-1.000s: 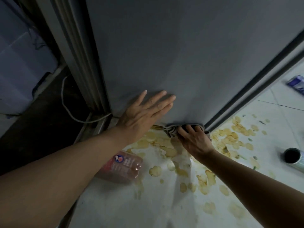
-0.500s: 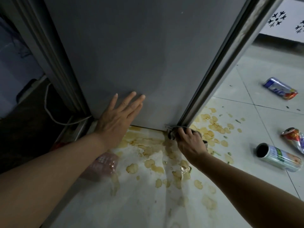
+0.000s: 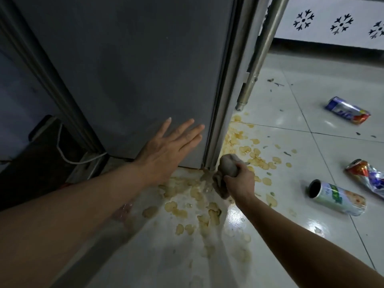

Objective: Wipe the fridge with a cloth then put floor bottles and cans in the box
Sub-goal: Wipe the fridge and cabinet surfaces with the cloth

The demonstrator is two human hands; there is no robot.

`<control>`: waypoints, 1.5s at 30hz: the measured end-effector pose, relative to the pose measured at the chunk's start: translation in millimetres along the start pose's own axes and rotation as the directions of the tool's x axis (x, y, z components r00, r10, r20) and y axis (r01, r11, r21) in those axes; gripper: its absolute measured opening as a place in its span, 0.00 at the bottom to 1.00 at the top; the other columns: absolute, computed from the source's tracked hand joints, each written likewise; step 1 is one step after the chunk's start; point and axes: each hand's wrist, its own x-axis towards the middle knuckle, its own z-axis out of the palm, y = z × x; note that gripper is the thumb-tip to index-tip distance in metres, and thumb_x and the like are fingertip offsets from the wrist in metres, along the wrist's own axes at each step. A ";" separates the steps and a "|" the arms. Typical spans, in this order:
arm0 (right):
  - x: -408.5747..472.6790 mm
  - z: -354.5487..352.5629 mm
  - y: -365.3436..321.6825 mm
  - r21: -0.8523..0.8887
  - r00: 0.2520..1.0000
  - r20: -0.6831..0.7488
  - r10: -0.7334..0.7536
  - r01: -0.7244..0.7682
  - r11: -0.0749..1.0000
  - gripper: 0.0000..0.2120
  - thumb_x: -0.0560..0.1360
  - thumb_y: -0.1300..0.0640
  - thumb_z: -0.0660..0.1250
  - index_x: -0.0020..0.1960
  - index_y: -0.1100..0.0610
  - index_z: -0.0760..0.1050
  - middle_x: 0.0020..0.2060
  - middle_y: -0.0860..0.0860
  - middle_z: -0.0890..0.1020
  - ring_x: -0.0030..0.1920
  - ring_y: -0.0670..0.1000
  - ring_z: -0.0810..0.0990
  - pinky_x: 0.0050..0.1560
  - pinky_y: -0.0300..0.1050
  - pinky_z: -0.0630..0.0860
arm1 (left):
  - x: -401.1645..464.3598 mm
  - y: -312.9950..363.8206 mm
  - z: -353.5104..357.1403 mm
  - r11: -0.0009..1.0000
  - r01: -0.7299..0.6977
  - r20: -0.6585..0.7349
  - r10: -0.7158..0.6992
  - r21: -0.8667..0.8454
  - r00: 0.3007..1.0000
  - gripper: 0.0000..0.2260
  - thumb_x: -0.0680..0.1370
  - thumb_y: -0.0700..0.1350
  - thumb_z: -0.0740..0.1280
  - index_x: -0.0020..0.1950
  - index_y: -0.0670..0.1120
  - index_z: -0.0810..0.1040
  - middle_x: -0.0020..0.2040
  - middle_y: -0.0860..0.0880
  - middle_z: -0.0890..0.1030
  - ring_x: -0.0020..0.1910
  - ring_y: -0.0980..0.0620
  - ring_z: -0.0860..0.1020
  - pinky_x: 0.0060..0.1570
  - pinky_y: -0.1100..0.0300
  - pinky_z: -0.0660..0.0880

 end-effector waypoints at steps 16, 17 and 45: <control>27.6 46.4 9.5 -0.268 0.984 0.012 -0.177 0.174 0.948 0.30 0.66 0.54 0.74 0.62 0.59 0.64 0.57 0.57 0.71 0.52 0.58 0.74 0.48 0.51 0.74 | 31.7 11.5 -14.7 0.972 0.104 -0.068 -0.092 0.209 0.993 0.39 0.69 0.38 0.58 0.76 0.46 0.41 0.76 0.48 0.35 0.74 0.47 0.40 0.68 0.40 0.38; 29.8 48.3 8.2 -0.309 0.984 0.017 -0.178 0.175 0.935 0.30 0.66 0.52 0.74 0.61 0.59 0.64 0.55 0.57 0.71 0.51 0.57 0.75 0.45 0.51 0.74 | 34.9 9.8 -13.0 0.972 0.119 -0.071 -0.107 0.205 0.992 0.39 0.70 0.39 0.59 0.76 0.46 0.40 0.76 0.49 0.34 0.75 0.48 0.40 0.69 0.39 0.39; -2.8 -38.5 -127.9 -0.141 0.755 -0.395 -0.523 0.512 0.847 0.19 0.60 0.52 0.75 0.45 0.57 0.72 0.35 0.50 0.78 0.35 0.51 0.77 0.34 0.44 0.76 | 47.9 -27.1 -77.6 0.988 0.140 -0.111 -0.132 0.070 0.985 0.36 0.76 0.40 0.58 0.75 0.44 0.37 0.74 0.47 0.30 0.75 0.48 0.37 0.70 0.40 0.40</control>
